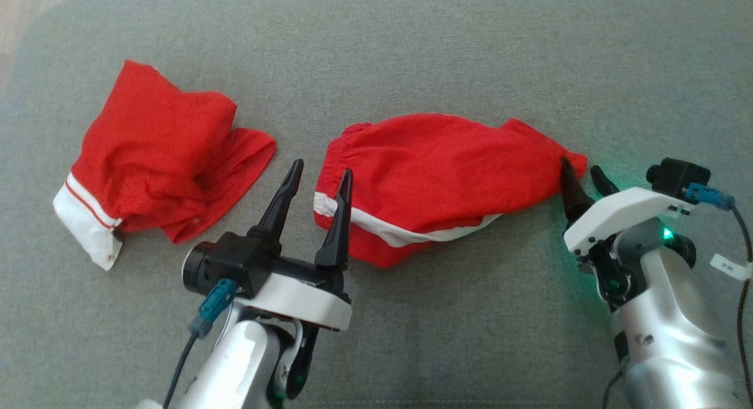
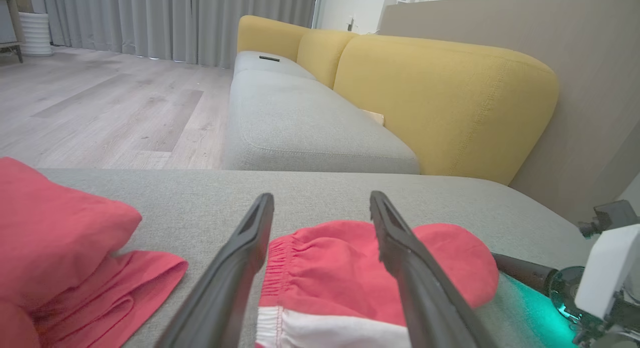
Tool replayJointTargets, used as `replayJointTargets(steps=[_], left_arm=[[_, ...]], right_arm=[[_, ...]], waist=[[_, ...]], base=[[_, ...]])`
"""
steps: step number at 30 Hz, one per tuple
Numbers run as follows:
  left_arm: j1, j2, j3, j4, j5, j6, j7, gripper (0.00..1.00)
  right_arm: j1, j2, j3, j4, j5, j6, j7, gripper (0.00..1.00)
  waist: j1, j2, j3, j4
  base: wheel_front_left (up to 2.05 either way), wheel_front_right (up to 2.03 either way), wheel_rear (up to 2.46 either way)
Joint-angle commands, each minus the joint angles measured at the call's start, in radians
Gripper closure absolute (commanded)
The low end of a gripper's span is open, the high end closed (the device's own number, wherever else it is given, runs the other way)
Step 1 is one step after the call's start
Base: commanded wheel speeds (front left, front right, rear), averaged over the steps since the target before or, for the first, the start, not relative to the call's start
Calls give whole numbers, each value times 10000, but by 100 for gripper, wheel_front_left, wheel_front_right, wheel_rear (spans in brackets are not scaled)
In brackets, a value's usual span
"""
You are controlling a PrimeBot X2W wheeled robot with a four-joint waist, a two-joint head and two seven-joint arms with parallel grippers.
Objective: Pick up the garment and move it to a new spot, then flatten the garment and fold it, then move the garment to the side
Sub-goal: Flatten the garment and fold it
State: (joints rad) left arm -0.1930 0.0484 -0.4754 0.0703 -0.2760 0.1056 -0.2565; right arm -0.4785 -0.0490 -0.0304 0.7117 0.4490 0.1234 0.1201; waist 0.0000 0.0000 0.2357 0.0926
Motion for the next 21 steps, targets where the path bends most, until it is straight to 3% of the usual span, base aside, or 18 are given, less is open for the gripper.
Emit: replayJointTargets(steps=[1, 6, 13, 21], left_arm=[[-403, 18, 265, -296, -21, 10, -53, 0], [-420, 18, 301, -284, -9, 25, -53, 0], [-366, 18, 308, -268, -68, 61, -53, 0], [-372, 18, 224, -442, -177, 116, -53, 0]], right_arm=[[-422, -13, 330, -91, 79, 73, -135, 100], [-671, -13, 637, -193, 277, 73, -537, 100], [-1332, -150, 753, -1227, 37, 73, -957, 100], [-2176, -162, 45, -2931, -1083, 73, 65, 100]], waist=[[0, 0, 30, 42], [0, 0, 14, 65], [0, 0, -200, 43], [0, 0, -111, 297]], base=[[0, 0, 0], [0, 0, 0], [0, 0, 0], [0, 0, 0]])
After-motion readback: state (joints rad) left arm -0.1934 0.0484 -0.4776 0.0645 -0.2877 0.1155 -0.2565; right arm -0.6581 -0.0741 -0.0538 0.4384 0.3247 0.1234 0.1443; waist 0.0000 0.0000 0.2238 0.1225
